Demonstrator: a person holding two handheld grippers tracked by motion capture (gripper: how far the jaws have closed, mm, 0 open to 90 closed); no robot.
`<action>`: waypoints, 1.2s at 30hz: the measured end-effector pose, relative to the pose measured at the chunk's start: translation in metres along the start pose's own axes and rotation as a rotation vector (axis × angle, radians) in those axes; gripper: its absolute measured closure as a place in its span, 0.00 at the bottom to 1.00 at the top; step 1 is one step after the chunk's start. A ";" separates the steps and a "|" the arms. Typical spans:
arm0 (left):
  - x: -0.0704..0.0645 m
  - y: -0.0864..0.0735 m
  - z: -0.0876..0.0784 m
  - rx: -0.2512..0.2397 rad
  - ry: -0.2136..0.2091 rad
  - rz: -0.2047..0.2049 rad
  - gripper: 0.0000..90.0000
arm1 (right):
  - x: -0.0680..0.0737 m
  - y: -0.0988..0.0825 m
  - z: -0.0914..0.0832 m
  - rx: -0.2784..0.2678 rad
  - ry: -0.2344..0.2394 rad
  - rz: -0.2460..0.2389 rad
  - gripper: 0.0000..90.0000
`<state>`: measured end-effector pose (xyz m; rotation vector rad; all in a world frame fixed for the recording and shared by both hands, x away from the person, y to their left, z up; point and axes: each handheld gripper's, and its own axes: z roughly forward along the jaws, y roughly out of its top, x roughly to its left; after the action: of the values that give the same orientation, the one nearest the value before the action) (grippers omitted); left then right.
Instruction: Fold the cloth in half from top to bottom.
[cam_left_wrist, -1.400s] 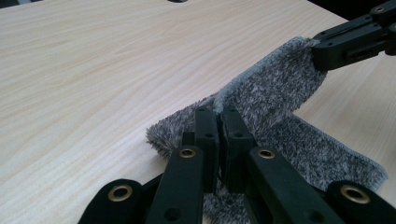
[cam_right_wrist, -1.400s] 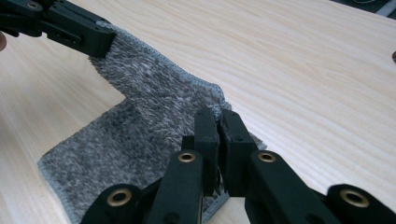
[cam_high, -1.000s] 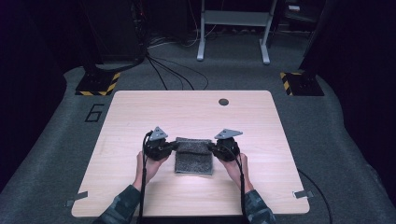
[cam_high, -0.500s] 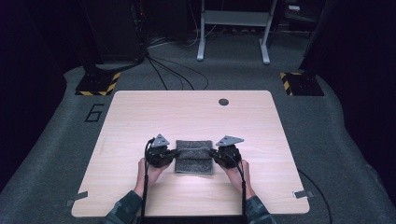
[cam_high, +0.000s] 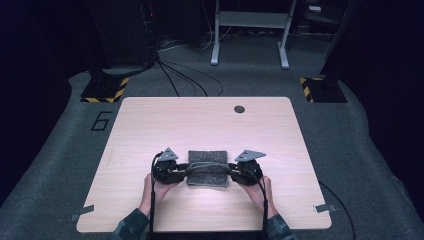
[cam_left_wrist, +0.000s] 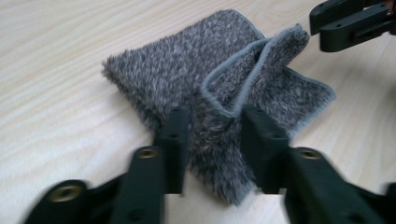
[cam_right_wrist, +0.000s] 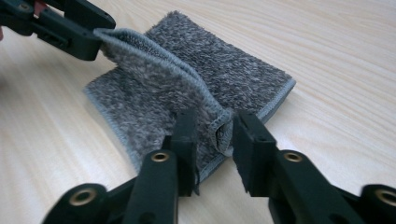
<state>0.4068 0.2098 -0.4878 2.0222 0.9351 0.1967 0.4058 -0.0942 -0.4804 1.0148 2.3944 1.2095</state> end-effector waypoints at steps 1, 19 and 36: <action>0.000 0.000 -0.003 -0.006 0.004 0.002 0.56 | 0.001 -0.001 -0.005 -0.010 -0.003 0.014 0.72; 0.010 0.005 0.026 0.092 0.119 -0.025 0.26 | 0.001 0.002 0.033 0.117 -0.092 0.036 0.30; -0.001 -0.015 0.031 0.144 0.191 0.041 0.25 | 0.000 -0.016 0.039 0.146 -0.136 0.027 0.24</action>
<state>0.4118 0.1938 -0.5173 2.1853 1.0522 0.3595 0.4189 -0.0776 -0.5171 1.1366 2.3978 0.9523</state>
